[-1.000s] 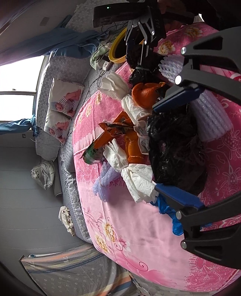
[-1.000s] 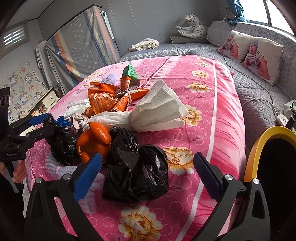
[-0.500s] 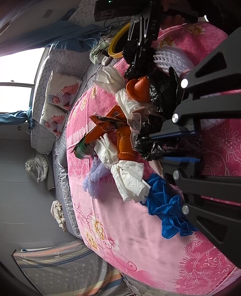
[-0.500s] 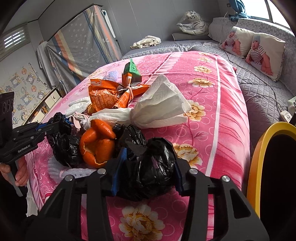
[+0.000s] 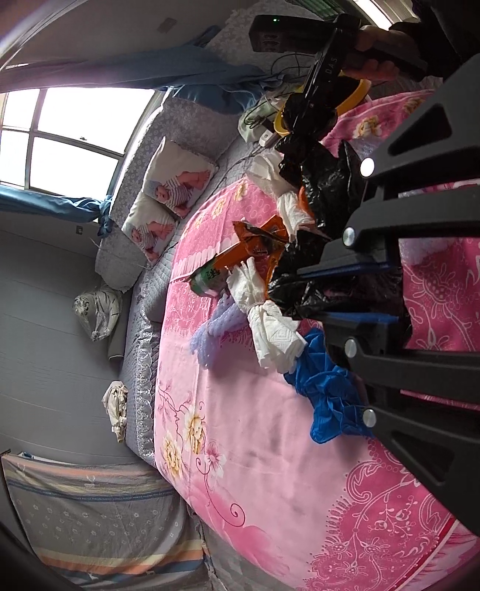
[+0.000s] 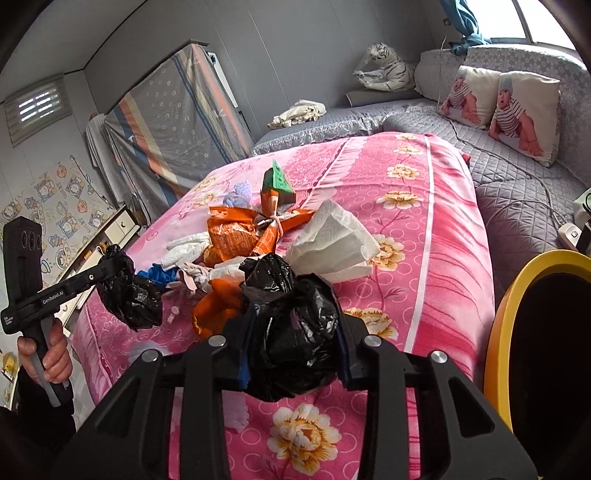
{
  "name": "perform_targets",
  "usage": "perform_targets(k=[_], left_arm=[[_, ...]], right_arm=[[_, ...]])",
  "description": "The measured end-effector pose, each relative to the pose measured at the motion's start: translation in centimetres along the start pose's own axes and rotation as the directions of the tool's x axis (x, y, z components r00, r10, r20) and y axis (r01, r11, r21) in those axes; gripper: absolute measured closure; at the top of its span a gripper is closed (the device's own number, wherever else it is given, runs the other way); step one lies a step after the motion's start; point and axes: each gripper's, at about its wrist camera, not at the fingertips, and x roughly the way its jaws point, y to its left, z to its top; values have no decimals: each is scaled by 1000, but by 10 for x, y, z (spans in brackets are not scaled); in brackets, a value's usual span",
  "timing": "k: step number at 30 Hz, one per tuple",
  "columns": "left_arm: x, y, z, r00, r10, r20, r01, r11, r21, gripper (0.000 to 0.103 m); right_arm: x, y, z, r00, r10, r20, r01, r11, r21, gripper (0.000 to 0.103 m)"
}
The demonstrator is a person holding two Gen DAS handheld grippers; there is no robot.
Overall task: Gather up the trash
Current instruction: 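Lift the black bags and carry both tools over the yellow bin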
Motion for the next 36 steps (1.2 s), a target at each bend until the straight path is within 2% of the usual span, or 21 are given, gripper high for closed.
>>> perform_targets(k=[7,14,26,30,36], left_arm=[[-27,7,1,998,14,58,-11,999,-42,88],[-41,1,1,996,4,87,0,999,-42,88],[-30,-31,7,995,-47,84,48,999,-12,88],[-21,-55,13,995,-47,90,45,999,21,88],[-5,-103,27,991,-109,79,99,987,124,88]], right_arm=[[-33,4,11,996,-1,84,0,1000,11,71],[-51,8,15,993,-7,120,7,1000,2,71],[-81,-4,13,981,-67,183,61,997,37,71],[-97,-12,12,966,-118,229,109,993,54,71],[-125,-37,12,931,-215,294,188,975,120,70]])
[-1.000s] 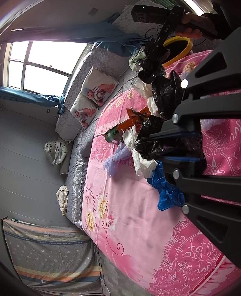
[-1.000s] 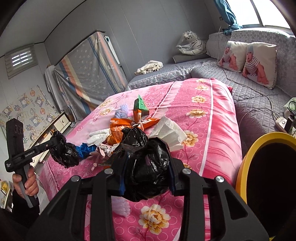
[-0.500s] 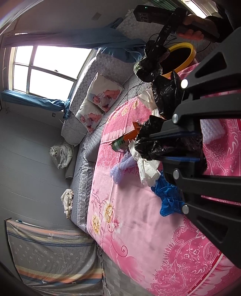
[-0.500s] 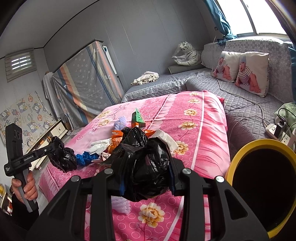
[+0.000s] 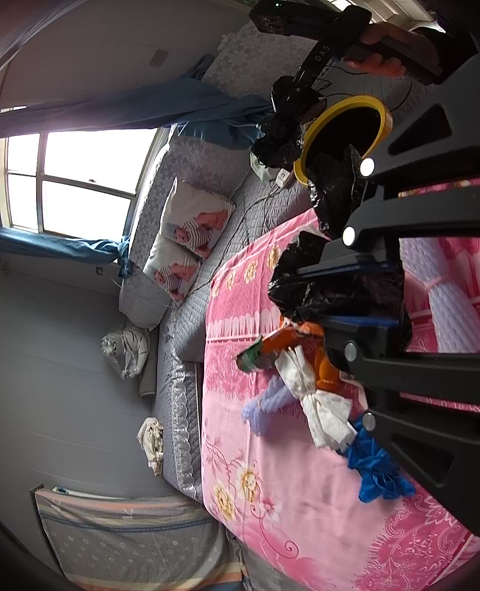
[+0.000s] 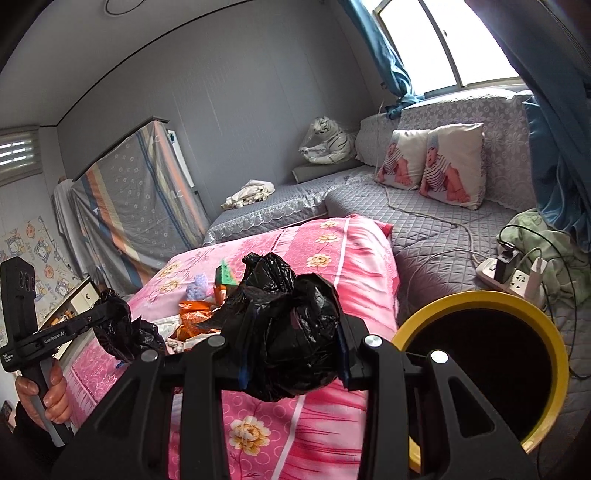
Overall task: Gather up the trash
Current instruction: 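Lift the black bags and carry both tools over the yellow bin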
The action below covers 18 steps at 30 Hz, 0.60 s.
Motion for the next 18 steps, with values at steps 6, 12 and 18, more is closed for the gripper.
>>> perform_targets(k=[6,12,18], left_arm=[[31,-42,12,996,-83,-32,85,995,58,88],[68,-85,19,982,-173,-79,181,976,121,88],[111,-122,19,961,-238,-142,259,954,152,88]], right_arm=[[-17,-45,4,994,-106,36,103,991,89,70],[-27,-84,8,977,-207,49,197,967,162,70],[-30,-117,6,953,-299,46,283,935,216,69]])
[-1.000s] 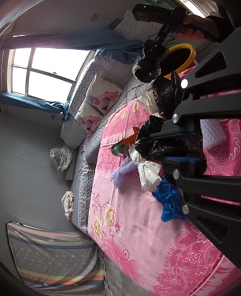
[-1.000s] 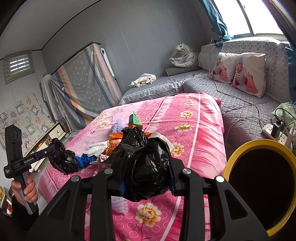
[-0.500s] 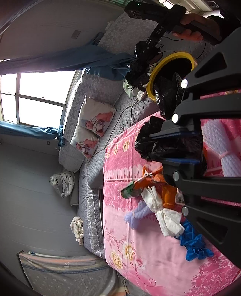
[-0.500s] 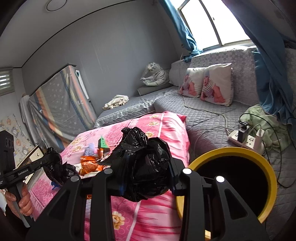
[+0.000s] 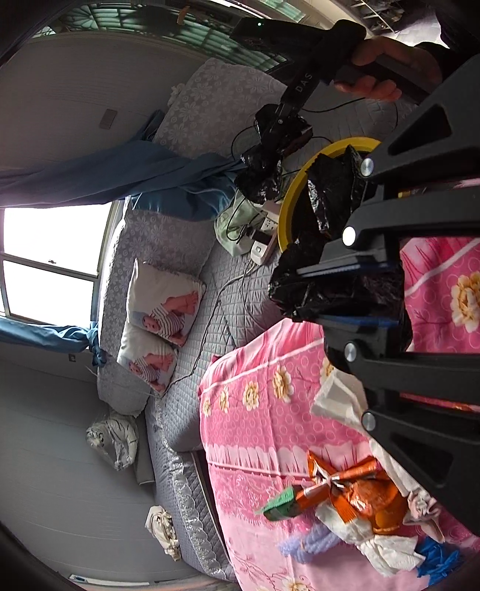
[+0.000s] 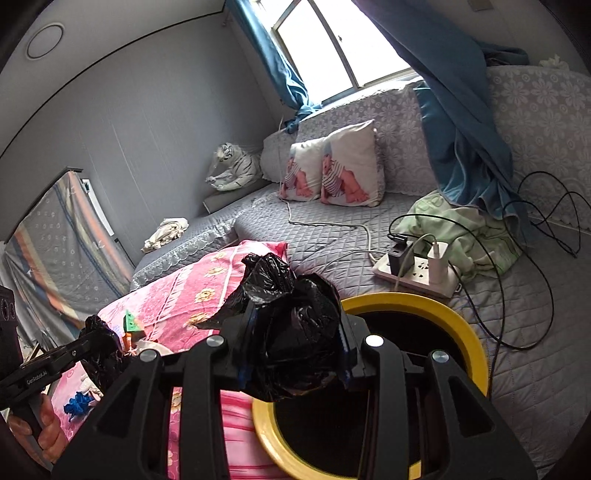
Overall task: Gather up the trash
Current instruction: 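Lift the black bags and carry both tools over the yellow bin, then open the left tool over the bin while the right tool releases its bag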
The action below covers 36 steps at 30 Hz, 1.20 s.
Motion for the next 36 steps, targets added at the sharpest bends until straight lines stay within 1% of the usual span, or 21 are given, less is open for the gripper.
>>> perform_targets(k=[3,7,14,18,22,23,24,25,26,27,28,33,36], left_arm=[[26,-14,3,999,-16,-37,17,1000,26,88],[57,-27,5,995,-43,-87,46,998,36,88],[104,-50,5,986,-55,-157,66,996,62,88],[123,-59,1,978,-75,-196,88,994,57,88],[131,-67,-2,973,-90,-214,104,993,57,87],[131,-69,-2,972,-93,-214,108,992,59,84],[131,-70,-3,973,-94,-211,109,992,60,74],[130,-71,-3,974,-94,-206,108,992,58,61],[128,-71,-3,976,-91,-199,104,993,56,55],[127,-71,-3,978,-84,-193,96,994,54,46],[125,-70,-3,979,-78,-187,89,995,51,42],[114,-53,1,981,-79,-174,78,997,-13,37],[98,-44,6,987,-65,-144,61,998,-32,35]], right_arm=[[8,-15,0,1000,-29,-12,29,999,31,69],[17,-32,-2,997,-71,-25,73,996,56,69],[26,-56,-5,993,-112,-43,115,989,97,68],[30,-67,-7,990,-132,-51,137,984,115,67],[32,-72,-8,988,-143,-59,149,981,126,64],[32,-73,-9,988,-145,-60,152,980,130,61],[32,-74,-9,987,-149,-60,156,979,134,56],[31,-75,-9,986,-154,-59,161,977,137,53],[31,-76,-9,986,-159,-56,165,976,141,51],[30,-76,-9,985,-162,-54,168,975,143,50],[29,-77,-8,985,-164,-53,170,975,145,50],[20,-77,-5,985,-168,-33,171,973,155,49],[14,-71,-2,990,-142,-17,143,979,145,47]])
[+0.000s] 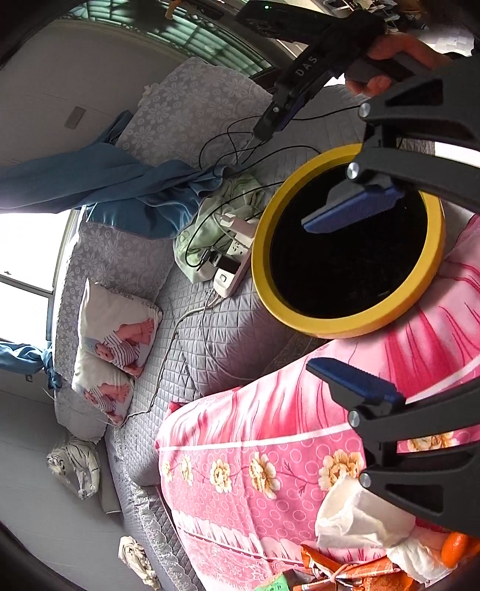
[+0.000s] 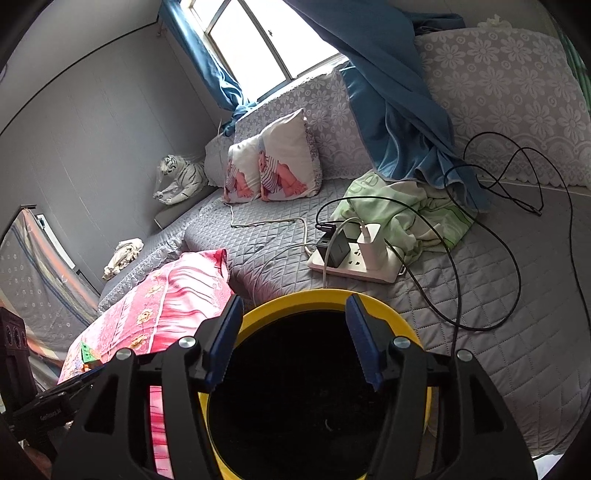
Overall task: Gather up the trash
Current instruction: 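Open the left tool over the bin while the right tool releases its bag, then grasp the blue glove with the left tool while the right tool grasps the white tissue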
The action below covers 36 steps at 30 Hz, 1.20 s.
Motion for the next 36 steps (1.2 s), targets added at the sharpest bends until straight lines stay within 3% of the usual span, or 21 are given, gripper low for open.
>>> perform_targets(k=[5,8,10,14,16,22,26,31,36], left_arm=[[-40,13,0,997,37,62,-37,999,-9,31],[-66,27,-4,994,65,90,-63,998,-25,26],[-85,38,-10,991,85,107,-81,996,-42,17],[-121,67,-23,982,136,134,-123,987,-100,11],[-140,83,-30,971,183,155,-164,978,-125,8],[-193,131,-58,917,343,201,-309,933,-184,8],[-215,168,-79,892,414,182,-362,894,-262,8],[-232,208,-112,871,464,159,-397,857,-328,8],[-235,235,-141,871,472,141,-396,841,-368,8]], right_arm=[[-10,24,-3,997,71,2,-71,996,-60,45],[-13,43,-7,992,128,-8,-128,987,-102,40],[-14,58,-12,988,154,-24,-156,978,-139,40],[-12,88,-23,974,218,-62,-226,953,-200,36],[-11,103,-29,965,247,-85,-260,937,-232,35],[-1,144,-50,939,304,-162,-340,892,-299,31],[8,168,-64,921,322,-218,-380,864,-329,31],[18,197,-82,891,355,-283,-442,819,-366,30],[32,224,-95,864,375,-334,-489,780,-390,27]])
